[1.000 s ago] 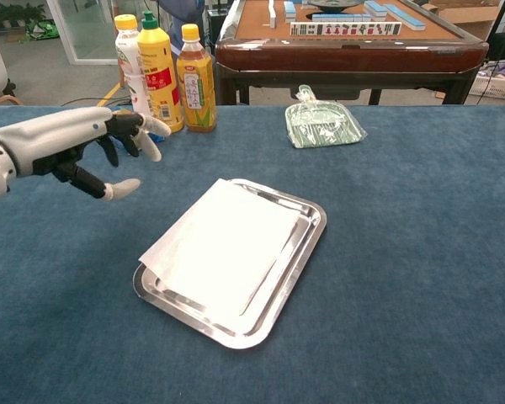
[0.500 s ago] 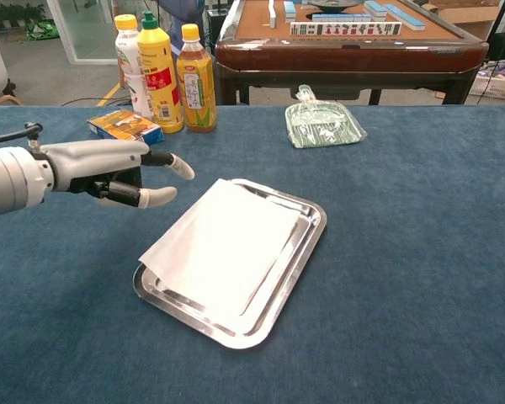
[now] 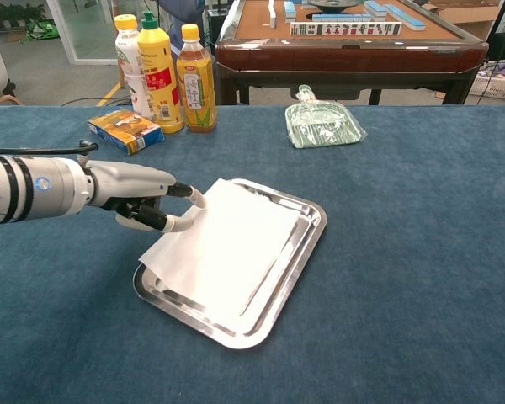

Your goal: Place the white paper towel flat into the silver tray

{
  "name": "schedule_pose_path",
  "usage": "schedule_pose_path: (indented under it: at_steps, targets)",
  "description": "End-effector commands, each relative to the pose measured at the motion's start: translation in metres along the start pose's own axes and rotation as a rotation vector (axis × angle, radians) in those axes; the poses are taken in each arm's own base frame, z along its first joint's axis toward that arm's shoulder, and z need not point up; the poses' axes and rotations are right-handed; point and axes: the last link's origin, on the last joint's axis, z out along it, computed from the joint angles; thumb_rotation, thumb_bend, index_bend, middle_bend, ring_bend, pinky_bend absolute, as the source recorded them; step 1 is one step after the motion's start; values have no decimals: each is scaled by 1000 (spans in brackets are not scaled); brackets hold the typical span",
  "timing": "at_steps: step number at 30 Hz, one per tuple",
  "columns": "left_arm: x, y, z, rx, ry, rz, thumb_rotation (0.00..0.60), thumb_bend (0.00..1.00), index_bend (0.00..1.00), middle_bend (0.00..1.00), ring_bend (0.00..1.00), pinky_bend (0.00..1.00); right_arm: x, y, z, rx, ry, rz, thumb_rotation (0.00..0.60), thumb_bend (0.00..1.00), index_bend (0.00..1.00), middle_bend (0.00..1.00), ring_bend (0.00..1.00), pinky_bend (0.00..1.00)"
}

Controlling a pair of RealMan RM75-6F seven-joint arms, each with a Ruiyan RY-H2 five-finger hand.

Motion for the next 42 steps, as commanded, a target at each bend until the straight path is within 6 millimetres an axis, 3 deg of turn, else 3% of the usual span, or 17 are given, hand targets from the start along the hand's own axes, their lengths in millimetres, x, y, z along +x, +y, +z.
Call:
schedule_pose_path:
  at_steps: [1,26,42]
  targets:
    - [2,6,5,7,5,-1,146,392,97,1000,1000,1000,0,0,0,2,0,1,600,203,178,262,162,174]
    - [19,35,40,18,13,47,174,392,100,1000,1000,1000,1,4,-2,-14,-3,0,600,203,178,262,162,174]
    - [13,47,37,20,-19,114,186,392,123,1000,1000,1000,2,9,-5,-23,3,4,600,203,178,262,162,174]
